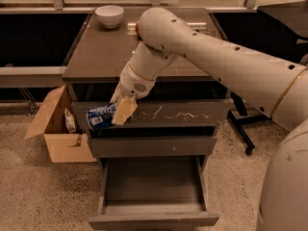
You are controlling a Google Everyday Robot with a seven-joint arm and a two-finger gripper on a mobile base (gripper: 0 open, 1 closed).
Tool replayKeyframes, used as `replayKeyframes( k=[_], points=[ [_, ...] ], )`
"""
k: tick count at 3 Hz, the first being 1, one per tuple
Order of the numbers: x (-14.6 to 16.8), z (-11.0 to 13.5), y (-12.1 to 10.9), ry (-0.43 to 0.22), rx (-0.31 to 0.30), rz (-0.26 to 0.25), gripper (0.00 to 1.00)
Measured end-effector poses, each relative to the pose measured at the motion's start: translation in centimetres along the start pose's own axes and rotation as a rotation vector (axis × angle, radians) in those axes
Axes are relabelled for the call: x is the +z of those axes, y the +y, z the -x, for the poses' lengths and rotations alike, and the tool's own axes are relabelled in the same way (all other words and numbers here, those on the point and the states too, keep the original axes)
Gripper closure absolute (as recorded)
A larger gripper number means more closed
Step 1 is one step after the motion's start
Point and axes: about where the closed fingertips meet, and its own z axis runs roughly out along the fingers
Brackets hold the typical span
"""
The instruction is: Place pepsi can into bottom drawer
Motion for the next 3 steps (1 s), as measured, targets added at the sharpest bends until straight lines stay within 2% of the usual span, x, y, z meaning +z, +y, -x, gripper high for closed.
replayKeyframes(
  k=[2, 3],
  points=[
    [6.9, -6.2, 4.1, -0.044, 0.112, 0.075, 1.00],
    [11.4, -8.2, 5.2, -0.089, 0.152, 0.141, 1.00]
  ],
)
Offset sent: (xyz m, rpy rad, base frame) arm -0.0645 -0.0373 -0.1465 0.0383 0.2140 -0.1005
